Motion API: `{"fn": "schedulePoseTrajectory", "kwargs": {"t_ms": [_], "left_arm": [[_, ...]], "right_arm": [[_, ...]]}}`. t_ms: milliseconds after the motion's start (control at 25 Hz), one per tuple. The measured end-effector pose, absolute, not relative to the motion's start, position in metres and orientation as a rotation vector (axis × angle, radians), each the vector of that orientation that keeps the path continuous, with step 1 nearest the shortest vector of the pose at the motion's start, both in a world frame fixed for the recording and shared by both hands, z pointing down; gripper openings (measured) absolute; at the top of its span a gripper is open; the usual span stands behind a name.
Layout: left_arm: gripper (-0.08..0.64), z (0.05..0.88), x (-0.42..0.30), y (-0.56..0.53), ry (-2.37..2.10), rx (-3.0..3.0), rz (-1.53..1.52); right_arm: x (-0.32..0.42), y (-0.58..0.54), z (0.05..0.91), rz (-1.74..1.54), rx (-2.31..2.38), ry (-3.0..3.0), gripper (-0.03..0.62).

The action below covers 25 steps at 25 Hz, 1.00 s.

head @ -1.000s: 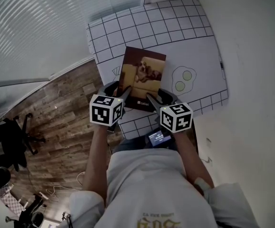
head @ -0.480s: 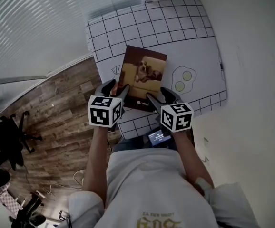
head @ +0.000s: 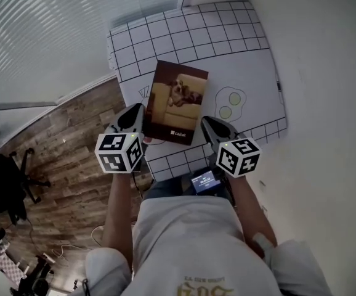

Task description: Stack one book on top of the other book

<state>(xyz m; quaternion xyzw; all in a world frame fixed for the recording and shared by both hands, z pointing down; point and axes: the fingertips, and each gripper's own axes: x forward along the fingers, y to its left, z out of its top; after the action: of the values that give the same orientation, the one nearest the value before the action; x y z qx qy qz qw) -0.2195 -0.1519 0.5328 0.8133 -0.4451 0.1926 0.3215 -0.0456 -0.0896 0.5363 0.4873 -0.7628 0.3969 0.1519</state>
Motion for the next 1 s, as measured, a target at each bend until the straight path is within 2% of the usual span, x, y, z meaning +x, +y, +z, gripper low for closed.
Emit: {"fn": "schedulePoseTrajectory", "kwargs": {"t_ms": [120, 400, 640, 1000], "left_arm": [[0.009, 0.508, -0.218, -0.152, -1.240, 2.223, 0.462], [0.009, 0.456, -0.198, -0.132, -1.332, 2.301, 0.352], [0.009, 0.414, -0.173, -0.100, -1.427, 2.358, 0.283], [0.008, 0.349, -0.155, -0.069, -1.577, 2.415, 0.138]], "right_arm": [[-0.043, -0.085, 0.520, 1.115, 1.361, -2.256, 0.008], [-0.014, -0.074, 0.476, 0.769, 1.412, -2.304, 0.008], [0.037, -0.065, 0.422, 0.519, 1.658, -2.285, 0.008], [0.071, -0.047, 0.364, 0.382, 1.736, -2.382, 0.008]]}}
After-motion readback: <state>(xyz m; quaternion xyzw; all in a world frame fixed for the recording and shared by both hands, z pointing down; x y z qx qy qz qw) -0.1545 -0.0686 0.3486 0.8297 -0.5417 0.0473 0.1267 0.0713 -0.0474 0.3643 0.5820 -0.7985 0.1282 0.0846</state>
